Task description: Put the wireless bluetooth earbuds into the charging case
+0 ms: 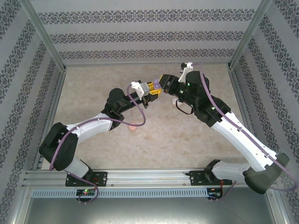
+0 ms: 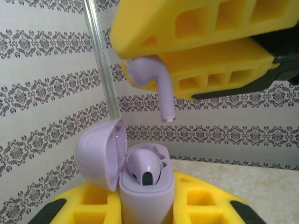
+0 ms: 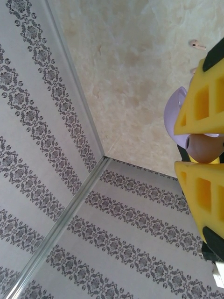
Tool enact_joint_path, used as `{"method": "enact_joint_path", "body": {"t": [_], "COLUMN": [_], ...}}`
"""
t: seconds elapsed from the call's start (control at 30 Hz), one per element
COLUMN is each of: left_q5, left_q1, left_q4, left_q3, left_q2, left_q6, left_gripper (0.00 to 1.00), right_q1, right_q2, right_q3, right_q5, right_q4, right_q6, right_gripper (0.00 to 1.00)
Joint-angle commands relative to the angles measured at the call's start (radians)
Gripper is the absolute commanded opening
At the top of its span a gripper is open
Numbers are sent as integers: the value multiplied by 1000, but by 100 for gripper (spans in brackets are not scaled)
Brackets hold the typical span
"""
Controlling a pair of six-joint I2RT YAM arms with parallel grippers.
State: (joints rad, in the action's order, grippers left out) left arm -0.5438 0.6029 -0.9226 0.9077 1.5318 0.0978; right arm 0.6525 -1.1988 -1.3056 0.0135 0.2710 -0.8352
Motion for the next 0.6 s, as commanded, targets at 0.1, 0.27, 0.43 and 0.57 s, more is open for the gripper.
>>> {"method": "enact_joint_path", "body": {"t": [0.1,0.27,0.43,0.57], "left_q5": [-16,-14,-14,-15], "left_q1": [14,14,14,14], "left_q4": [1,7,8,7], "left_q3": [28,27,28,30], "left_q2": [-16,-20,-22,-25], "left_q6": [10,14,14,13], "left_gripper": [0,0,0,0], "right_q1": [10,10,5,1], "right_q2": [-15,-12,-5,-7], "right_q3": [12,23,39,48], "right_q5": [26,36,52,51], "right_q4": [-38,-34,-32,-29], "right_q6": [-13,-8,-2,-4], "right_gripper": [19,19,19,19]}}
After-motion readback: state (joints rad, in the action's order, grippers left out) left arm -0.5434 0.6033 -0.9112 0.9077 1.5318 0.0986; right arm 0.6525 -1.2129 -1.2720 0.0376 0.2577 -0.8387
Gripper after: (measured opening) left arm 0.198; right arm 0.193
